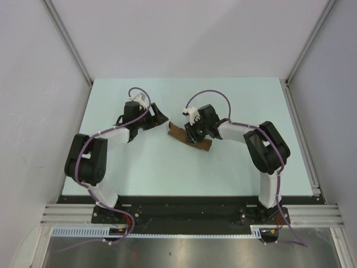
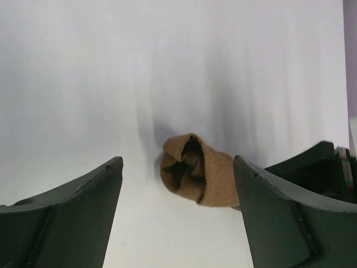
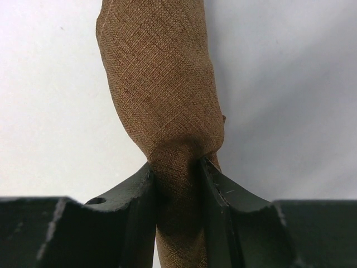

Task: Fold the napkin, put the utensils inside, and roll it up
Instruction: Roll the napkin with the utensil

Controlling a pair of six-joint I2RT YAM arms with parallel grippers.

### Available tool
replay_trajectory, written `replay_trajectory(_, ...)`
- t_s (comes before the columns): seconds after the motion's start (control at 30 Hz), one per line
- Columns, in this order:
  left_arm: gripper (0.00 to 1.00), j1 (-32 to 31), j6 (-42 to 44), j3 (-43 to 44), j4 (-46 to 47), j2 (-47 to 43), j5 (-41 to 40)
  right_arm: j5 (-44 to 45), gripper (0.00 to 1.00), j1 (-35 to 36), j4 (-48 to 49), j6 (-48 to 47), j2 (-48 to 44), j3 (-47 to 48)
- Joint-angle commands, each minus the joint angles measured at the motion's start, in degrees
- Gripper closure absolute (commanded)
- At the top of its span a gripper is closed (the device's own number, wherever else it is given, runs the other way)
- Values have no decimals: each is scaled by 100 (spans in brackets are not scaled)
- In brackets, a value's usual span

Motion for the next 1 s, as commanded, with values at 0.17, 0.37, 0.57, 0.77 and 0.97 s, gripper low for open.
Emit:
replay_trajectory(0.17,15,-6,32,-625,527,-450,138,-1423,64,-392,-485,1462,511,93)
replay_trajectory(0.37,15,-252,-135,-749,1090,-196,428,-2187,64,-629,-264,2122,782,136)
replay_trajectory(0.57,16,-410,-540,-731,1785,217,701,-2530,64,-726,-274,2341,1003,198)
replay_trajectory(0.77,19,-577,-663,-424,1900,674,771,-2672,63,-884,79,2667,1161,75)
replay_trajectory(0.97,32,-630,-742,-143,1927,990,578,-2408,59,-884,-255,2386,1135,145)
